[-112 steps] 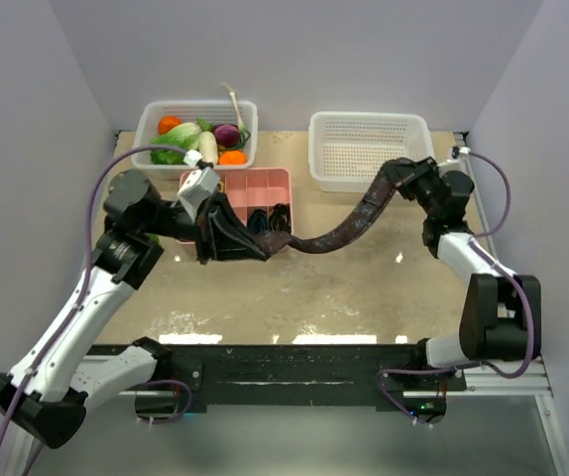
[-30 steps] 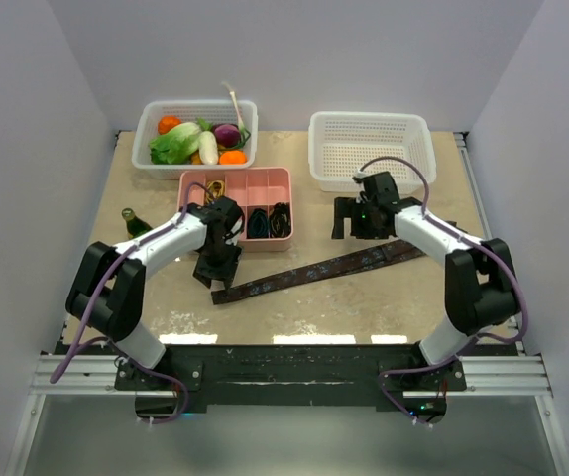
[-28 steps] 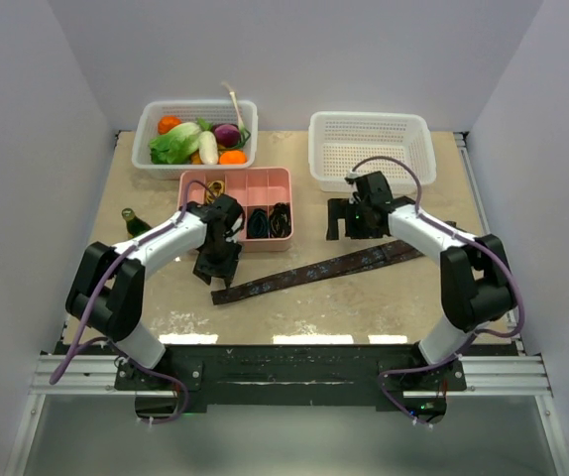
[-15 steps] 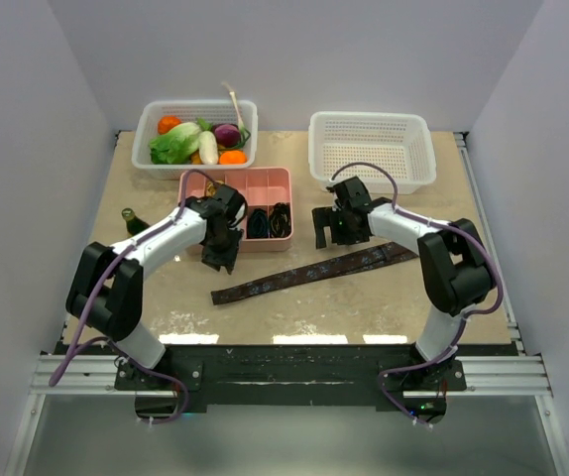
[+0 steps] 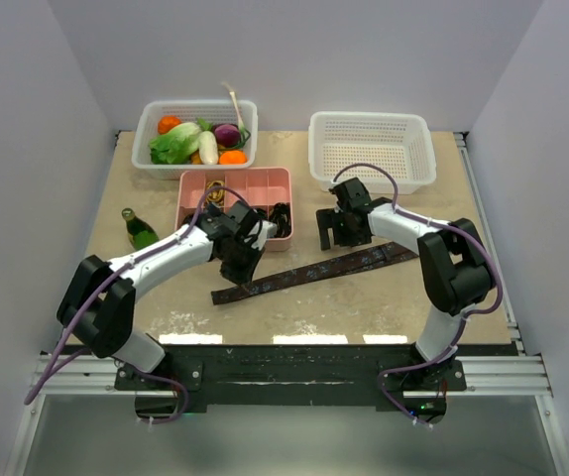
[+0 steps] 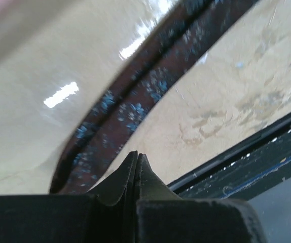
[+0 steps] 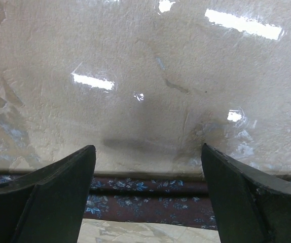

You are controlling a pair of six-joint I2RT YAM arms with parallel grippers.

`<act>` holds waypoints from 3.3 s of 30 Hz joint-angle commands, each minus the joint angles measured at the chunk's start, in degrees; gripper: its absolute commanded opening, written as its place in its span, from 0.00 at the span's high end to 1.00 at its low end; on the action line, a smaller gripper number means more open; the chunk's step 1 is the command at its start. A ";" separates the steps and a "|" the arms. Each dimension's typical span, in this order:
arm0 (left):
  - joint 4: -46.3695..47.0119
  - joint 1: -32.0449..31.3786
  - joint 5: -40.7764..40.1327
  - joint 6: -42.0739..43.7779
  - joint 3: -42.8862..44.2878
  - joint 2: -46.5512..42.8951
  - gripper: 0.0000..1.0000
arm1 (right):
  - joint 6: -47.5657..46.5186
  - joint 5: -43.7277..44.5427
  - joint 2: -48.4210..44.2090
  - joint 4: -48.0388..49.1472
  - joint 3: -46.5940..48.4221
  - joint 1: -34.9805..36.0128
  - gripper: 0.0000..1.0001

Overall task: Roll the ties
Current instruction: Flatten out the tie at the center of the board.

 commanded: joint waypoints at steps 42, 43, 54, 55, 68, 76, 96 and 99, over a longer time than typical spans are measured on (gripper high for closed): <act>3.90 -0.03 -7.60 -0.53 -0.12 7.73 1.00 | 3.12 0.95 -7.33 -16.46 -2.06 -0.19 0.26; 3.99 0.06 -7.25 -0.35 0.06 7.29 1.00 | 3.21 1.74 -7.07 -16.55 -1.89 -0.27 0.25; 4.96 2.43 -4.70 -0.17 -0.90 7.20 1.00 | 4.80 4.12 -10.93 -7.94 -7.60 -13.36 0.25; 4.87 2.61 -4.61 -0.08 -0.90 7.20 1.00 | 4.71 4.03 -11.02 -7.50 -7.95 -14.67 0.25; 3.99 4.02 -4.09 0.71 0.15 7.29 1.00 | 5.06 0.25 -10.58 -5.74 -13.83 -27.77 0.24; 4.26 4.02 -2.68 1.58 2.08 5.88 1.00 | 5.50 1.74 -16.36 -7.32 -13.14 -28.93 0.23; 32.37 10.70 5.86 -16.07 -4.67 -11.50 0.38 | 4.44 0.25 -19.54 -5.49 1.72 -1.08 0.18; 34.40 11.49 -0.47 -18.71 -9.16 -14.33 0.41 | 5.93 -2.37 -19.72 1.01 -1.17 5.07 0.19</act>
